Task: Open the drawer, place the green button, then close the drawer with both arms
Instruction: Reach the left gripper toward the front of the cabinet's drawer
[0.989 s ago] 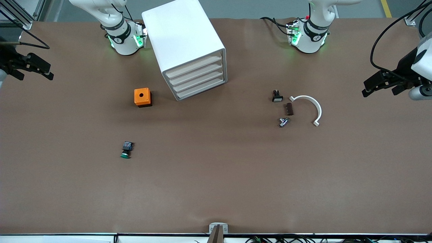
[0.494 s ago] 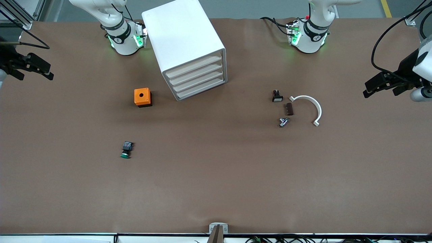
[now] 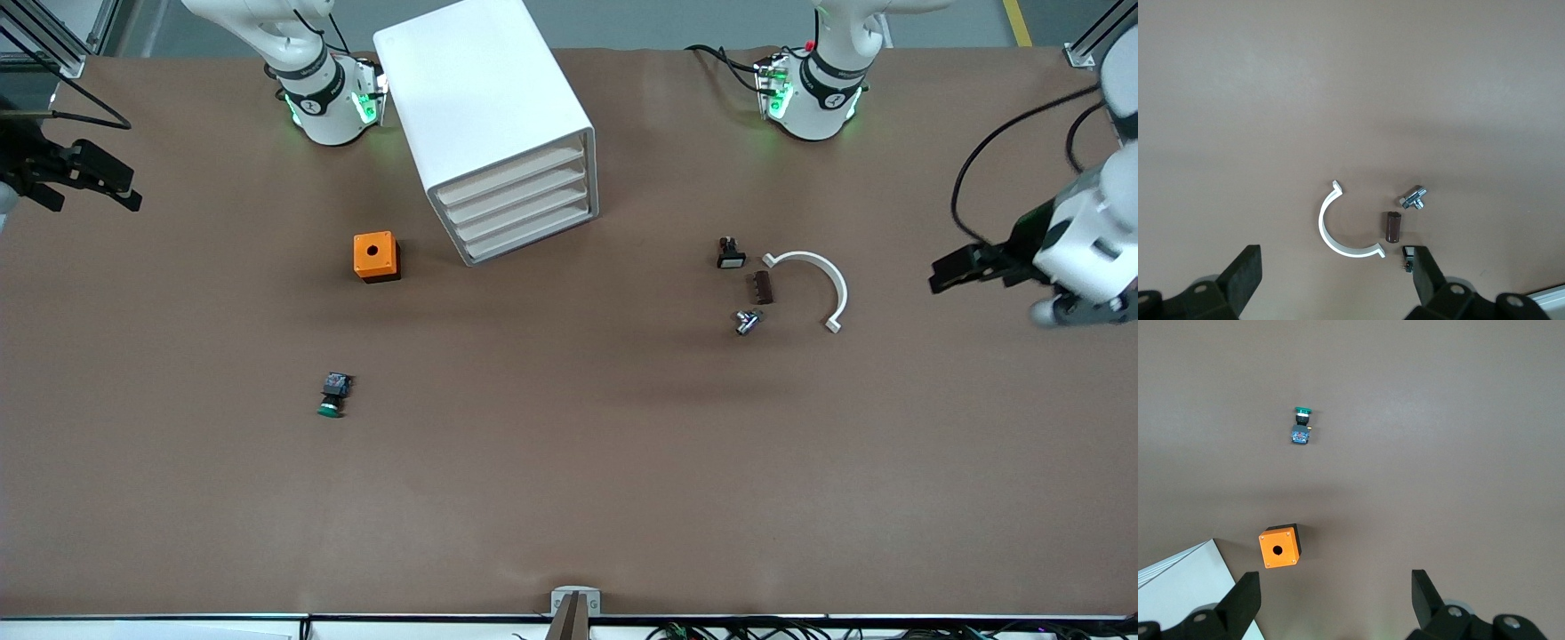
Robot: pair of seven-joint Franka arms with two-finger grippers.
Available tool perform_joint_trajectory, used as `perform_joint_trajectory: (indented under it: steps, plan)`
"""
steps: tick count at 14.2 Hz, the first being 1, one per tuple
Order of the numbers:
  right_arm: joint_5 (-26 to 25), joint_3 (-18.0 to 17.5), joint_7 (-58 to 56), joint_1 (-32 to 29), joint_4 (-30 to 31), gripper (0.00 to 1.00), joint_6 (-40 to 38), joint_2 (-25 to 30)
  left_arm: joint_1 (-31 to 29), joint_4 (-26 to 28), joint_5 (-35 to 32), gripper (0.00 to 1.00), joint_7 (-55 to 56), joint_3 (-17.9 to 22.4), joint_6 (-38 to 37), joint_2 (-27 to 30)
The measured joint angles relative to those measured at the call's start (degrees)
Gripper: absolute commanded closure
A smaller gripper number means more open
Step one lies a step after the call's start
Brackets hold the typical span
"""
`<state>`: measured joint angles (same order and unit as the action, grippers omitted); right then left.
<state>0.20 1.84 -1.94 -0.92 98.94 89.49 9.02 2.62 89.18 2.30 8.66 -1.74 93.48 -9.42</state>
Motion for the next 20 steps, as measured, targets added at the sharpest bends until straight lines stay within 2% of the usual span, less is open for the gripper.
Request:
perform_joint_trajectory:
  steps: [3, 7, 10, 14, 17, 20]
  plan:
    - [0.00, 0.00, 0.00, 0.00, 0.01, 0.00, 0.01, 0.00, 2.08, 0.06, 0.00, 0.00, 0.69, -0.49, 0.31, -4.58]
    - [-0.07, 0.00, 0.00, 0.00, 0.01, 0.00, 0.25, 0.00, 8.94, -1.00, 1.01, 0.00, 12.00, -1.23, -0.09, -8.92]
    - [-0.32, -0.01, -0.01, 0.00, 0.01, 0.00, 0.73, 0.00, 14.35, -5.39, 10.48, 0.00, 25.26, -1.37, -2.46, -14.04]
    - [-0.36, -0.01, -0.01, 0.00, 0.01, 0.00, 1.11, 0.00, 19.66, -8.66, 21.02, 0.00, 46.10, -1.43, -2.65, -22.63]
    - [-0.37, -0.01, -0.01, 0.00, 0.01, 0.00, 1.15, 0.00, 21.48, -12.47, 30.42, 0.00, 62.98, -1.45, -2.64, -30.15]
    - [-0.37, -0.04, -0.02, 0.00, 0.02, 0.00, 1.16, 0.00, 22.54, -13.67, 38.64, 0.00, 78.95, -1.73, -2.70, -35.83]
